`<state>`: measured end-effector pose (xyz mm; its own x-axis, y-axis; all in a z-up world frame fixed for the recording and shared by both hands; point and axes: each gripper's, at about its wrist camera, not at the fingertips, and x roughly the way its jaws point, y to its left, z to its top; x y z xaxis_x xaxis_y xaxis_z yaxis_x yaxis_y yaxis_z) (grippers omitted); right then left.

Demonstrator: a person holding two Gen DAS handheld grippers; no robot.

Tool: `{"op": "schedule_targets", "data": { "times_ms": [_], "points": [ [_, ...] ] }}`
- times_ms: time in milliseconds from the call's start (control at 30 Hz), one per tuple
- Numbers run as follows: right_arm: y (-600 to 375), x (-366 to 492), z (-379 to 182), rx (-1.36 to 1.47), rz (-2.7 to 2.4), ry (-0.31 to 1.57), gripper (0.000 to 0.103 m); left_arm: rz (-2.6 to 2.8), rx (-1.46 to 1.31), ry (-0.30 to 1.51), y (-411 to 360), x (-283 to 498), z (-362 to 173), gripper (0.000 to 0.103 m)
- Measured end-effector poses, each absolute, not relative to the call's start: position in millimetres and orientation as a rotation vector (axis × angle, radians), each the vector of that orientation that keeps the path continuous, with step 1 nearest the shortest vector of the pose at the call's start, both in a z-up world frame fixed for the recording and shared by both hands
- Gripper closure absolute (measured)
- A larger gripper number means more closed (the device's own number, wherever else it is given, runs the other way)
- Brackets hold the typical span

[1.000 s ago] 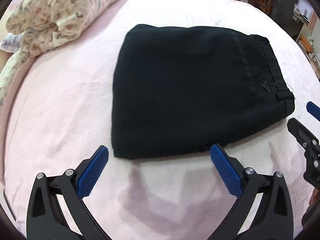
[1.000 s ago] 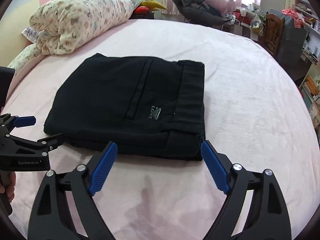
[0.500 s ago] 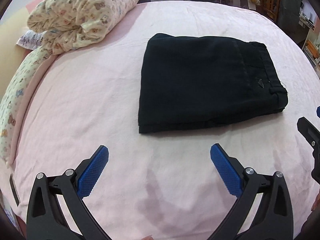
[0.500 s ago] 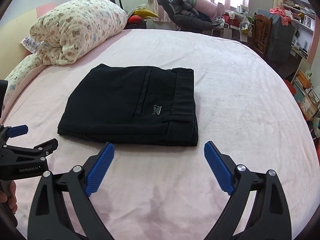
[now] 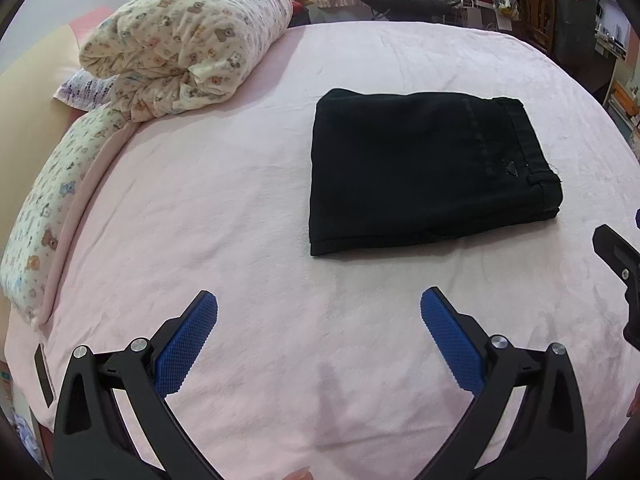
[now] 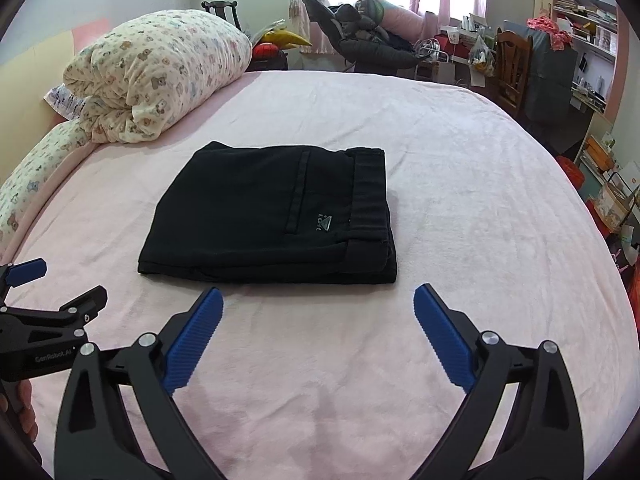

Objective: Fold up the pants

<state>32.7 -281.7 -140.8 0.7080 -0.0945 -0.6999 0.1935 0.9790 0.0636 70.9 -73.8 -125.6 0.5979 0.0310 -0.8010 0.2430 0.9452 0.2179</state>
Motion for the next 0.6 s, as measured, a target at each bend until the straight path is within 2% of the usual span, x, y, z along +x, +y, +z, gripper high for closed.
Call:
{"op": "schedule_targets", "data": {
  "times_ms": [600],
  "points": [
    [-252.7, 13.9, -114.7, 0.122, -0.152, 0.736, 0.005, -0.128, 0.295, 0.783, -54.0, 38.9, -73.3, 0.001]
  ]
}}
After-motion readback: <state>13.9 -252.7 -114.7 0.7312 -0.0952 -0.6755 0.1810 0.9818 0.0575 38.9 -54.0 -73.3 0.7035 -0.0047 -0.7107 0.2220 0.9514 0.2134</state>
